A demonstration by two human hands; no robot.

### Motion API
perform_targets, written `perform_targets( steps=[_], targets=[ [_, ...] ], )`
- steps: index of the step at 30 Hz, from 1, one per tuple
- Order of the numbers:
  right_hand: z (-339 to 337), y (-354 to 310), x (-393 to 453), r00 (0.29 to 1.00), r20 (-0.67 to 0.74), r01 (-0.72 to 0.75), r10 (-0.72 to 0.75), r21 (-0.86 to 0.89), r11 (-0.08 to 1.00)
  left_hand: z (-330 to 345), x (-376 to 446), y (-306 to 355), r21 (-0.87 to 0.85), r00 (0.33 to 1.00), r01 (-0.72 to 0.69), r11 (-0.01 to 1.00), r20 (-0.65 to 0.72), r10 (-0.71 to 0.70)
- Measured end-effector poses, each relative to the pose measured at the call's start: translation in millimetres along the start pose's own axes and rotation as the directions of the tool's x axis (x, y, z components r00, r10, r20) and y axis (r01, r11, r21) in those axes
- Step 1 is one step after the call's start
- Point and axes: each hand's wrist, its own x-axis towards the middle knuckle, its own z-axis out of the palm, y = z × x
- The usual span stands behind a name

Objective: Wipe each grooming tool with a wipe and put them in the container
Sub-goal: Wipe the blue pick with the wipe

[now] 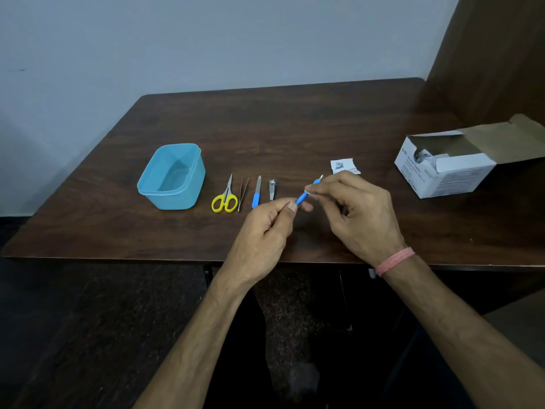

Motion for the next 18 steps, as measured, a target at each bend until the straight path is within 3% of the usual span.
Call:
perform_targets(
  steps=[6,13,18],
  targets=[
    [2.1,4.9,4.2,0.995,-0.064,-0.074,0.073,-0.006,0.997,1.3,0.0,-3.9,0.027,1.000,-0.007,1.000,-0.017,0.007],
    [0.4,0.4,3.6,0.999,-0.007,0.051,-0.051,-0.030,0.998,2.6,1.4,1.6,0.049,1.000,0.005,0.999,-0.030,-0.003],
    [3.0,4.2,5.2,0.998,-0.030,-0.064,0.063,-0.022,0.998,2.2,1.4,6.8,0.115,1.000,0.019,0.993,0.008,-0.020]
  ],
)
